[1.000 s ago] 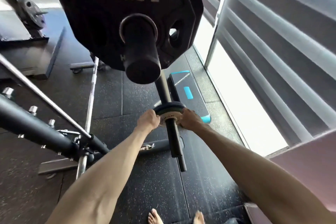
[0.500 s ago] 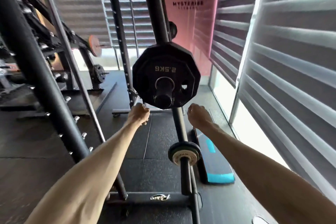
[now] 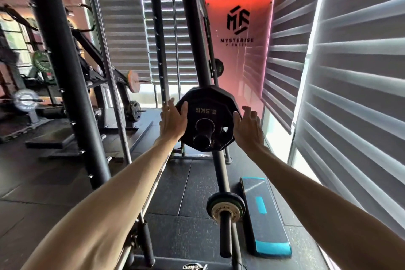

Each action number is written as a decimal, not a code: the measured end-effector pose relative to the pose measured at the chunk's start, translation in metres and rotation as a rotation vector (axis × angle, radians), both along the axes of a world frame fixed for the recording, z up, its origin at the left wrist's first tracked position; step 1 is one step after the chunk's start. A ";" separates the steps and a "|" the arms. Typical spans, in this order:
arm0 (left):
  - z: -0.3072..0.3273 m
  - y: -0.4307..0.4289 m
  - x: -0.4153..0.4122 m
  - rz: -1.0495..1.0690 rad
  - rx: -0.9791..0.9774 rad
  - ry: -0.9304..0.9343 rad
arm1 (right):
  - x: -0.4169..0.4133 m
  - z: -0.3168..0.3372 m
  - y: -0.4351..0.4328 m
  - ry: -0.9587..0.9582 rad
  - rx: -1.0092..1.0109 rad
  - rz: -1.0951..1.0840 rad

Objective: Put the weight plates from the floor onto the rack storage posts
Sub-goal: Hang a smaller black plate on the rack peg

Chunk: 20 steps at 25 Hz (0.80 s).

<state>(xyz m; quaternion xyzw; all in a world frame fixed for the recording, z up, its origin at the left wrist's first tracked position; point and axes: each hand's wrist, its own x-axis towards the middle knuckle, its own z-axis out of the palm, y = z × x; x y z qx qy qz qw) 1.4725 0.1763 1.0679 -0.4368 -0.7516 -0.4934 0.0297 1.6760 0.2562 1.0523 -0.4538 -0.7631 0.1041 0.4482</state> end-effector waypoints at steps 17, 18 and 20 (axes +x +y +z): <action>-0.010 0.043 -0.021 -0.178 0.192 0.352 | -0.046 -0.018 0.026 0.269 0.083 0.125; -0.009 0.043 -0.022 -0.169 0.209 0.366 | -0.047 -0.020 0.027 0.291 0.107 0.117; -0.006 0.042 -0.023 -0.161 0.238 0.400 | -0.051 -0.025 0.030 0.345 0.143 0.108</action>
